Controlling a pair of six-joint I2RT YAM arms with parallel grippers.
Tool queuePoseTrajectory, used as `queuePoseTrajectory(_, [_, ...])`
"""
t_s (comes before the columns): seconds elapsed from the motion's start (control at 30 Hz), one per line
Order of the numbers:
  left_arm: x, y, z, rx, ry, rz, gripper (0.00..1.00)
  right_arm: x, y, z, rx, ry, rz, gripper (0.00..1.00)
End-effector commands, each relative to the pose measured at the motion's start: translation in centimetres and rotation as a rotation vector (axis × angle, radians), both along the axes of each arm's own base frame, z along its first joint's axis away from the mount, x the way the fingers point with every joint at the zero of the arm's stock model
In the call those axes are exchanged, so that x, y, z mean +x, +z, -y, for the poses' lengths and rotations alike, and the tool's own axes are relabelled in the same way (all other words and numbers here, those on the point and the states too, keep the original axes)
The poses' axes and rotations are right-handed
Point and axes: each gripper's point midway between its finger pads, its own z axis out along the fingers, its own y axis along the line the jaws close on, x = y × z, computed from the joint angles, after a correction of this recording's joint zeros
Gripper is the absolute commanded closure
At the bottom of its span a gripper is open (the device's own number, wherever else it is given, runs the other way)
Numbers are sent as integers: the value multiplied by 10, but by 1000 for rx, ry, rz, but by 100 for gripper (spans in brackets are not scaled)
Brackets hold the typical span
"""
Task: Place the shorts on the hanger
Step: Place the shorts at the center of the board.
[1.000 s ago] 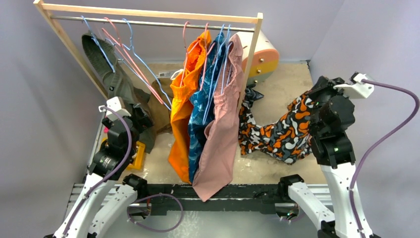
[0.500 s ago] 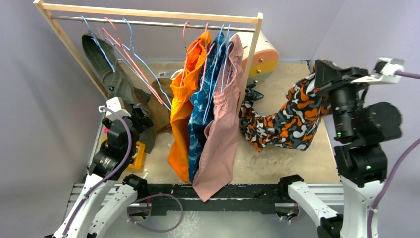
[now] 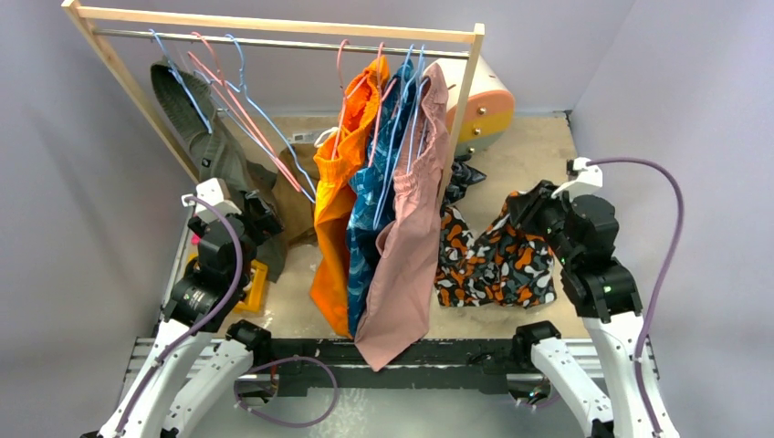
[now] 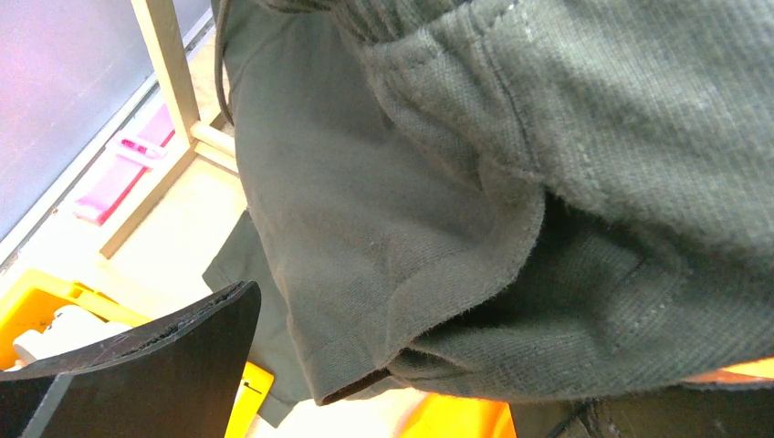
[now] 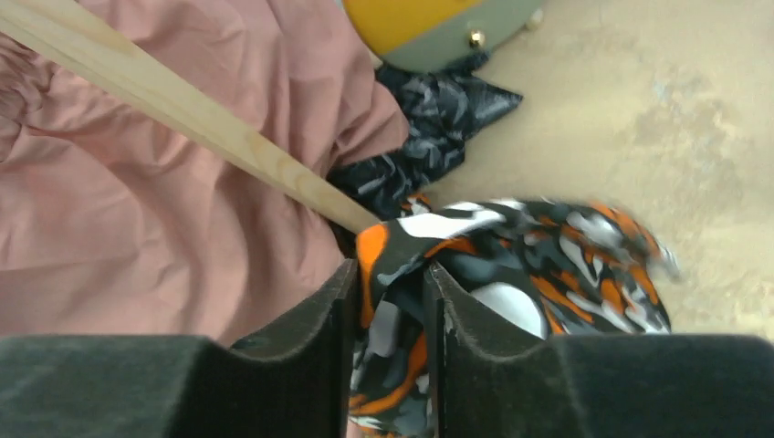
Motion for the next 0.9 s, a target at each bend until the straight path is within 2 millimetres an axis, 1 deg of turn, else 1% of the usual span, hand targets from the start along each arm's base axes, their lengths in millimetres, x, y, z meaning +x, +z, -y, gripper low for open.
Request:
queuePoseTrajectory(0.0, [5, 4, 1, -4, 4, 20, 6, -8, 15, 5, -6, -19, 31, 51])
queuePoseTrajectory(0.07, [6, 3, 3, -2, 0, 16, 6, -6, 26, 5, -24, -11, 53, 38])
queuePoseTrajectory(0.1, [6, 3, 3, -2, -5, 13, 6, -4, 34, 3, -26, 5, 76, 35])
queuePoseTrajectory(0.17, [6, 2, 5, -1, -15, 8, 6, 0, 47, -8, -16, 60, 120, 25])
queuePoseTrajectory(0.27, [6, 4, 12, -2, -61, 12, 6, 8, 55, -32, 19, 181, 153, 17])
queuePoseTrajectory(0.33, [5, 5, 16, -8, -90, 26, 6, 14, 56, -41, 34, 225, 167, 13])
queuePoseTrajectory(0.4, [4, 8, 17, -13, -99, 42, 6, 22, 50, -45, 34, 238, 165, 12])
queuePoseTrajectory(0.5, [4, 9, 17, -11, -102, 45, 6, 38, 31, -49, 27, 242, 138, 15])
queuePoseTrajectory(0.6, [5, 8, 19, -12, -111, 40, 6, 49, 18, -62, 43, 286, 142, 20])
queuePoseTrajectory(0.7, [5, 8, 20, -13, -118, 43, 6, 59, 6, -79, 27, 329, 158, 21])
queuePoseTrajectory(0.87, [4, 9, 20, -15, -120, 48, 6, 81, -7, -93, 5, 342, 157, 22])
